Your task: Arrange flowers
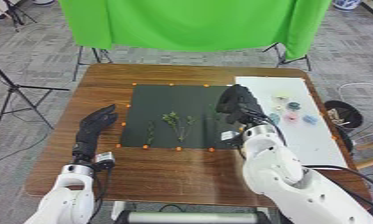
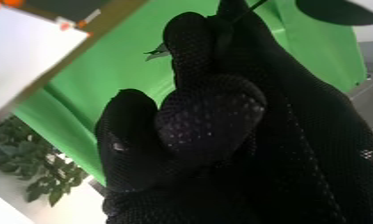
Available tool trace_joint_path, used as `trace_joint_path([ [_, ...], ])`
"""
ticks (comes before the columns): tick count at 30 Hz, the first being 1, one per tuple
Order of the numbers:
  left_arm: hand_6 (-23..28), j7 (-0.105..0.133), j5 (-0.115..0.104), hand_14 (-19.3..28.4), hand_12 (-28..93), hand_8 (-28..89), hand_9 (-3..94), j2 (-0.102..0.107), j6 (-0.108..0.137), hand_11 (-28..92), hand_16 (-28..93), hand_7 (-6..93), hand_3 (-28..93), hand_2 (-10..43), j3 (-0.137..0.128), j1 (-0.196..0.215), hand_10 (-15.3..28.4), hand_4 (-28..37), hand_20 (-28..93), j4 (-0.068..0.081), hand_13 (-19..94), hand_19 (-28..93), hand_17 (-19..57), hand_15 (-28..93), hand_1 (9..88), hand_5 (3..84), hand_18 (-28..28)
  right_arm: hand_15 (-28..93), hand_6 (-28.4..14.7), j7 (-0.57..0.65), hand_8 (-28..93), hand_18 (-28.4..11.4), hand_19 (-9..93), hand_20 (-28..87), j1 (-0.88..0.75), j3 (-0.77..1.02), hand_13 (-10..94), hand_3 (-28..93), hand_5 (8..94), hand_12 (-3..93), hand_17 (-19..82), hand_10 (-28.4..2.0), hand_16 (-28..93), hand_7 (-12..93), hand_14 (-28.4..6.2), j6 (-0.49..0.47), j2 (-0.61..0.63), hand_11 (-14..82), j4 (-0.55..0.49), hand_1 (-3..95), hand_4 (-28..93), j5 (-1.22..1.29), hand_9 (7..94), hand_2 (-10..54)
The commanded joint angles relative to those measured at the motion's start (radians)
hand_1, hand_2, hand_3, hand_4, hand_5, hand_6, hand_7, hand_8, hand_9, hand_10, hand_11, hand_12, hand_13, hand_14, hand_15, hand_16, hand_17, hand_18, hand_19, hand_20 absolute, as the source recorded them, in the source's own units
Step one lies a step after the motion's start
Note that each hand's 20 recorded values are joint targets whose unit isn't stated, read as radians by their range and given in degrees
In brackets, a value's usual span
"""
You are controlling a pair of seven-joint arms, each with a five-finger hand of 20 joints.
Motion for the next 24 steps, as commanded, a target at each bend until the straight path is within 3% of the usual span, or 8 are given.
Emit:
trace_joint_path([
  [1,0.2,-0.019,-0.002,15.3,9,-9,46.3,-0.002,-0.020,18,-2,14.5,74,-5.3,0.014,0.014,12.8,-26.5,13,0.010,36,4,3.1,17,22.5,45.8,10.9,58,-4.5,0.035,18,-4.4,84,43,-0.038,-0.012,94,62,81.4,37.4,75,-10.0,21,26,-0.5,-0.068,-0.019,25.9,-0.013,60.5,-2,-0.012,93.7,-9.5],
  [14,0.1,-0.022,-0.001,15.5,9,-9,46.4,0.002,-0.028,18,-2,14.6,74,-5.4,0.020,0.012,12.9,-26.3,13,0.011,36,4,3.0,17,22.4,45.8,10.9,57,-4.3,0.061,15,-4.1,83,42,-0.036,-0.045,94,61,81.7,29.1,76,-12.6,20,26,-0.8,-0.105,-0.036,26.4,0.031,61.3,-3,0.007,93.7,-9.5],
  [24,0.1,-0.018,-0.003,15.5,9,-9,46.2,0.000,-0.030,18,-2,14.6,74,-5.4,0.022,0.004,12.8,-26.4,14,0.015,35,5,2.7,17,22.4,45.6,11.3,55,-3.6,0.064,14,-4.1,81,42,-0.036,-0.046,94,62,78.9,30.2,75,-11.6,20,29,-0.9,-0.134,-0.032,23.3,0.047,59.1,-1,0.042,93.7,-9.5],
])
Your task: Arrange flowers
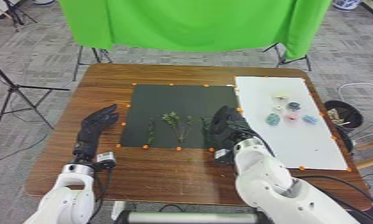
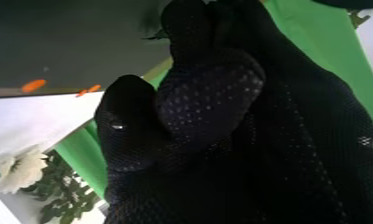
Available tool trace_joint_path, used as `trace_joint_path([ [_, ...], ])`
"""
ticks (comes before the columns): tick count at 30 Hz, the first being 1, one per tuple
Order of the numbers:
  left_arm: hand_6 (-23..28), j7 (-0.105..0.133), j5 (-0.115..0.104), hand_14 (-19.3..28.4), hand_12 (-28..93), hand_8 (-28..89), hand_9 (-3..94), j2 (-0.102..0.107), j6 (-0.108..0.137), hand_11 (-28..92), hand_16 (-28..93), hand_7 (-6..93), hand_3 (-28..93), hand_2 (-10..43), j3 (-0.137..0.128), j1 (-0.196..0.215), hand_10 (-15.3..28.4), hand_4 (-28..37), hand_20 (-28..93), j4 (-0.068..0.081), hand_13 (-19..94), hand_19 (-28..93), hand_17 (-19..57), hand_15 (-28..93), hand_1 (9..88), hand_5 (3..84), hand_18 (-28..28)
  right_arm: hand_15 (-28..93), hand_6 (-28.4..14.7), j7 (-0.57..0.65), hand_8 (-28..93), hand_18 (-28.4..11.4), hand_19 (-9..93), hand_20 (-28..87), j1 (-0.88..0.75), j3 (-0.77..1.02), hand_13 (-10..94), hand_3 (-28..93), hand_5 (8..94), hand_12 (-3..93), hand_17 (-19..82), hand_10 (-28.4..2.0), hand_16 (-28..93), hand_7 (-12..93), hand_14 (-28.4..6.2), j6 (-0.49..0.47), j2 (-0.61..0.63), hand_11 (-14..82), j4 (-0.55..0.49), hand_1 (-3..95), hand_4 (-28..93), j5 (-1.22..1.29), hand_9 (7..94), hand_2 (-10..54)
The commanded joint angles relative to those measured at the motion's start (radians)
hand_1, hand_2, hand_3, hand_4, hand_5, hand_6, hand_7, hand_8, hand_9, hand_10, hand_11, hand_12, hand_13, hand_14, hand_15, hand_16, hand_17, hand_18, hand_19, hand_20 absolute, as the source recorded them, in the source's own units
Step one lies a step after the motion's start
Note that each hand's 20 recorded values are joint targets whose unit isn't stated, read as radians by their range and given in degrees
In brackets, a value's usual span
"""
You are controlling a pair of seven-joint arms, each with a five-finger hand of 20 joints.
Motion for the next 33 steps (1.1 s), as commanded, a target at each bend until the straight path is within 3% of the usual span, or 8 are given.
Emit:
trace_joint_path([
  [1,0.1,-0.014,-0.004,15.5,9,-9,46.1,-0.005,-0.019,18,-2,14.6,74,-5.4,0.016,0.009,12.8,-26.3,14,0.014,35,5,2.7,17,22.4,45.6,11.3,55,-3.5,0.009,14,-4.1,81,43,-0.005,-0.002,94,62,78.4,31.0,75,-10.8,20,30,-0.9,-0.022,0.002,22.5,0.011,58.4,-1,0.010,93.7,-9.5],
  [8,0.0,-0.015,-0.003,15.6,9,-9,46.2,-0.006,-0.019,18,-1,14.6,74,-5.4,0.016,0.008,12.9,-26.2,14,0.014,35,5,2.6,17,22.4,45.5,11.4,54,-3.4,0.011,14,-4.3,81,43,-0.002,0.001,94,63,75.9,35.0,74,-10.0,21,27,-1.1,-0.049,0.007,18.2,0.007,55.6,-3,0.022,93.7,-9.5],
  [13,0.0,-0.013,-0.003,15.6,9,-9,46.2,-0.006,-0.019,18,-1,14.6,74,-5.4,0.016,0.009,12.9,-26.1,14,0.012,35,5,2.6,17,22.4,45.6,11.4,51,-1.6,0.016,12,-4.8,82,43,-0.003,0.013,94,62,72.8,37.7,73,-11.5,24,22,-1.7,-0.095,0.009,7.8,-0.002,54.1,-2,0.042,89.8,-9.5],
  [33,0.1,-0.008,-0.005,15.5,9,-9,46.3,-0.010,-0.012,18,-1,14.6,74,-5.7,0.021,0.006,12.8,-26.1,13,0.013,36,5,2.7,17,22.4,45.7,11.4,49,-0.4,-0.054,12,-6.5,86,41,0.064,-0.023,94,63,70.3,34.9,70,-11.7,27,20,-2.0,-0.169,0.096,8.3,0.006,52.2,-3,0.060,83.9,-9.5],
])
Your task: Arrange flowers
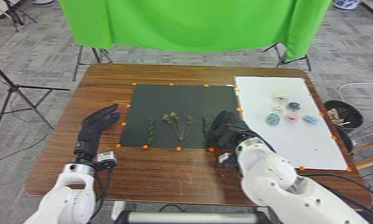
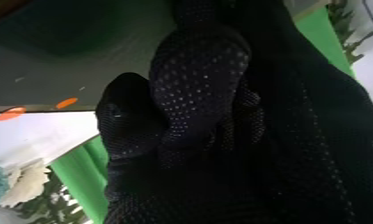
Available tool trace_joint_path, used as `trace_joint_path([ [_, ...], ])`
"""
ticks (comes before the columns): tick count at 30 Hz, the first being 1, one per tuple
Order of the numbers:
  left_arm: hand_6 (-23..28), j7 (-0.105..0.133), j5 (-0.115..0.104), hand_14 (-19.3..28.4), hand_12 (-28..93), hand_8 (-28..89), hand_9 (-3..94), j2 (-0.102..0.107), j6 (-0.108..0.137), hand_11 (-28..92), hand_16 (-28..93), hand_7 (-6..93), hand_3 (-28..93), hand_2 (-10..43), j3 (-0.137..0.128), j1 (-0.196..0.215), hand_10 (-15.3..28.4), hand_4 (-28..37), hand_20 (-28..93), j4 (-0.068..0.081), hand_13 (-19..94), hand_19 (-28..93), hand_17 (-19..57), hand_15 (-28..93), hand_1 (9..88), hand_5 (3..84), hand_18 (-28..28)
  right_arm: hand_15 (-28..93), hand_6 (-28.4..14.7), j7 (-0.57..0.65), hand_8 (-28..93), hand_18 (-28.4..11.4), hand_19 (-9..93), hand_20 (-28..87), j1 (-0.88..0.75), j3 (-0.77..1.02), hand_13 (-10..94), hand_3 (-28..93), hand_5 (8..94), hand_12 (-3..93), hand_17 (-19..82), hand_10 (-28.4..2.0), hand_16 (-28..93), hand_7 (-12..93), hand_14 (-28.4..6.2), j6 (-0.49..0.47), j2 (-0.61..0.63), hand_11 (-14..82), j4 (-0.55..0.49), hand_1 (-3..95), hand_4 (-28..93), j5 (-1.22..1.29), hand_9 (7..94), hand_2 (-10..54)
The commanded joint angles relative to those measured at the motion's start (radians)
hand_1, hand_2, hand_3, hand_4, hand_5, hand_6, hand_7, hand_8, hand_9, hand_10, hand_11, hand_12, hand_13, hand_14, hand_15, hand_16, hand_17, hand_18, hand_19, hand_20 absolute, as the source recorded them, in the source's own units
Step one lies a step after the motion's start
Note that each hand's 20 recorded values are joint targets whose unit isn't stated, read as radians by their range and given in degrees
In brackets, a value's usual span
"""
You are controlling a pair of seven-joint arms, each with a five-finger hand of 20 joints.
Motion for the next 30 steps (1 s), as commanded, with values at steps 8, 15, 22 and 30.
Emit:
trace_joint_path([
  [8,0.2,-0.008,-0.005,15.5,9,-9,46.3,-0.011,-0.008,18,-2,14.5,74,-5.7,0.019,0.007,12.8,-26.2,13,0.015,36,5,2.7,17,22.4,45.7,11.4,49,-0.2,-0.066,12,-6.7,87,40,0.108,-0.080,94,65,69.1,34.3,70,-11.6,27,21,-1.8,-0.061,0.092,8.6,0.010,51.6,-4,0.011,83.0,-9.5],
  [15,0.2,-0.009,-0.008,15.6,9,-9,46.3,-0.011,-0.004,18,-2,14.5,74,-5.7,0.018,0.011,12.9,-26.2,13,0.012,36,5,2.7,17,22.4,45.7,11.4,49,-0.1,-0.082,11,-6.8,87,39,0.126,-0.088,94,66,68.9,34.4,69,-11.4,28,21,-1.7,-0.077,0.103,8.3,0.011,51.3,-4,0.017,83.3,-9.5],
  [22,0.1,-0.009,-0.009,15.5,9,-9,46.4,-0.010,-0.007,18,-2,14.6,74,-5.6,0.024,0.004,12.9,-26.2,13,0.015,36,5,2.7,17,22.5,45.7,11.4,48,0.3,-0.108,11,-7.0,88,38,0.183,-0.146,94,66,68.4,34.8,69,-11.4,28,21,-1.5,-0.127,0.145,8.3,0.015,51.0,-4,0.003,83.1,-9.5],
  [30,0.1,-0.012,-0.007,15.6,9,-9,46.3,-0.011,-0.011,18,-2,14.5,74,-5.5,0.028,0.001,12.9,-26.2,13,0.016,36,5,2.8,17,22.5,45.7,11.4,48,0.8,-0.144,10,-7.1,89,37,0.257,-0.210,94,67,67.8,33.4,68,-11.6,29,21,-1.5,-0.185,0.191,8.7,0.013,50.3,-4,0.000,81.9,-9.5],
])
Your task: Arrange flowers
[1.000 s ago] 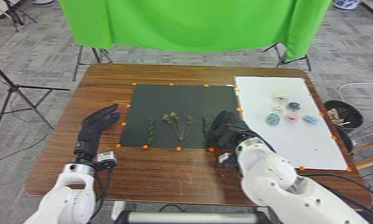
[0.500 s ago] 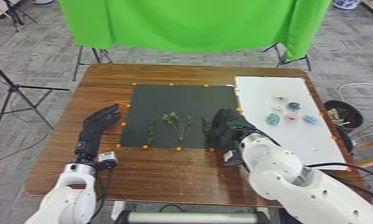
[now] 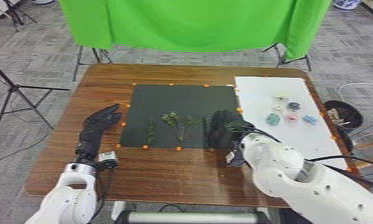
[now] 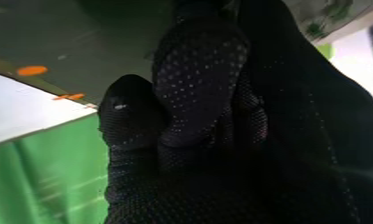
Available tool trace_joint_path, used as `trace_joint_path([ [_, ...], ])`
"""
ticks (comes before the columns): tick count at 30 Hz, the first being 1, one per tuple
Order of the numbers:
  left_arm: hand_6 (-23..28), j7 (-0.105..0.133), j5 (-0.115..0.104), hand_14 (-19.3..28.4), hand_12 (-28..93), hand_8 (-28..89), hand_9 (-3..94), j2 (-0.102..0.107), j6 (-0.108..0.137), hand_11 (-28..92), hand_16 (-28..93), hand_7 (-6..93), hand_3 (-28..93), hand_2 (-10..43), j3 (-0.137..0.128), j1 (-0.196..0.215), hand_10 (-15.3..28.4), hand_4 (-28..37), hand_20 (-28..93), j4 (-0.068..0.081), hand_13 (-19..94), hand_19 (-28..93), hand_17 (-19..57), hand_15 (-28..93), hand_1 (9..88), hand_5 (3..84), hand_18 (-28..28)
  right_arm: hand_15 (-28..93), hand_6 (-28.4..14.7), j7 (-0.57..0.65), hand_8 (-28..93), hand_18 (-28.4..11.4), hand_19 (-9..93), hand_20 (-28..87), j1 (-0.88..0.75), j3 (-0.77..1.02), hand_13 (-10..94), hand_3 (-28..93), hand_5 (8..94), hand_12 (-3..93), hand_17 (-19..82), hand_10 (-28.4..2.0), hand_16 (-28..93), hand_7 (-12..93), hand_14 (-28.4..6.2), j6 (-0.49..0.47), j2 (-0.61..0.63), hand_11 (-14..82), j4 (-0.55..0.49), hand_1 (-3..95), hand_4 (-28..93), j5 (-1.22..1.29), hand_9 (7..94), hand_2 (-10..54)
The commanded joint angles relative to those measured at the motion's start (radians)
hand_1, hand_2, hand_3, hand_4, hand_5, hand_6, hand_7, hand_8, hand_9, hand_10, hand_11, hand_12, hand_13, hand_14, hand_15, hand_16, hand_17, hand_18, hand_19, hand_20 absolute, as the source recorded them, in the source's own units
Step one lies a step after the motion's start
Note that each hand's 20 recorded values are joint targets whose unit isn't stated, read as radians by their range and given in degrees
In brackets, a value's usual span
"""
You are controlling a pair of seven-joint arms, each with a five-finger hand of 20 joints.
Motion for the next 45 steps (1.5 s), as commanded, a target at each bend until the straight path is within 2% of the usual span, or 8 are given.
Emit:
trace_joint_path([
  [1,0.1,-0.012,-0.005,15.6,9,-9,46.3,-0.009,-0.011,18,-2,14.6,74,-5.5,0.020,0.004,12.9,-26.2,13,0.016,36,5,2.8,17,22.5,45.7,11.4,48,0.9,-0.036,10,-7.1,89,37,0.055,-0.030,94,67,67.7,33.1,68,-11.5,29,21,-1.5,-0.063,0.050,8.8,0.002,50.1,-4,-0.015,81.8,-9.5],
  [15,0.1,-0.010,-0.005,15.5,9,-9,46.3,-0.008,-0.010,18,-2,14.6,74,-5.6,0.024,0.002,12.8,-26.3,13,0.017,36,5,2.7,17,22.5,45.7,11.4,47,1.5,-0.021,8,-7.2,90,36,0.016,0.039,94,69,66.6,30.6,68,-11.7,30,21,-1.7,-0.056,0.027,11.4,-0.016,47.1,-4,0.042,80.8,-9.5],
  [22,-0.2,-0.010,-0.005,15.5,9,-9,46.3,-0.010,-0.012,18,-2,15.0,74,-5.5,0.026,0.002,12.8,-26.2,14,0.018,36,5,2.7,17,22.5,46.0,11.4,47,2.0,-0.001,2,-7.4,90,35,-0.060,0.214,94,70,65.3,23.1,67,-13.1,30,19,-2.3,-0.021,-0.005,18.6,-0.078,41.5,-5,0.208,78.4,-9.5],
  [26,-0.3,-0.009,-0.006,15.6,9,-9,46.3,-0.010,-0.011,18,-2,15.0,74,-5.4,0.026,0.002,12.9,-26.2,13,0.018,36,5,2.7,17,22.6,45.9,11.4,46,2.0,-0.023,-8,-7.9,91,34,-0.117,0.345,94,70,64.7,20.3,67,-13.8,30,19,-2.7,0.042,-0.002,20.0,-0.131,38.6,-6,0.239,77.4,-9.5],
  [30,-0.4,-0.009,-0.004,15.5,9,-9,46.4,-0.010,-0.011,18,-2,15.0,74,-5.4,0.024,0.004,12.8,-26.2,13,0.016,36,4,2.7,17,22.7,45.9,11.4,46,1.4,0.006,-8,-9.5,92,35,-0.168,0.418,92,68,64.4,20.1,65,-14.3,31,18,-3.4,0.124,0.045,18.9,-0.147,34.7,-7,0.041,72.6,-9.5],
  [36,-0.4,-0.011,-0.006,15.5,9,-9,46.4,-0.010,-0.006,18,-2,15.0,74,-5.4,0.017,0.015,12.8,-26.2,14,0.010,36,5,2.7,17,22.6,45.9,11.4,51,0.8,0.089,-7,-11.9,93,37,-0.255,0.519,86,67,57.5,20.2,60,-16.7,31,15,-4.9,-0.011,0.116,13.2,-0.093,30.8,-9,-0.041,60.2,-9.5],
  [40,-0.3,-0.011,-0.006,15.5,9,-9,46.4,-0.011,-0.004,18,-2,14.9,74,-5.3,0.018,0.017,12.9,-26.3,13,0.008,36,4,2.7,17,22.6,45.9,11.4,52,0.6,0.129,-6,-12.9,92,37,-0.319,0.588,84,65,53.8,19.9,58,-18.0,30,13,-6.1,-0.176,0.125,10.3,-0.068,29.5,-10,-0.036,55.7,-9.5],
  [45,-0.2,-0.013,-0.007,15.5,9,-9,46.4,-0.011,-0.004,18,-2,14.8,74,-5.2,0.014,0.019,12.9,-26.3,14,0.007,36,4,2.7,17,22.7,45.9,11.3,53,0.8,0.148,-6,-13.6,92,37,-0.369,0.624,83,65,50.8,20.1,57,-18.6,28,11,-7.0,-0.207,0.120,8.1,-0.039,28.3,-11,-0.005,52.7,-9.5],
])
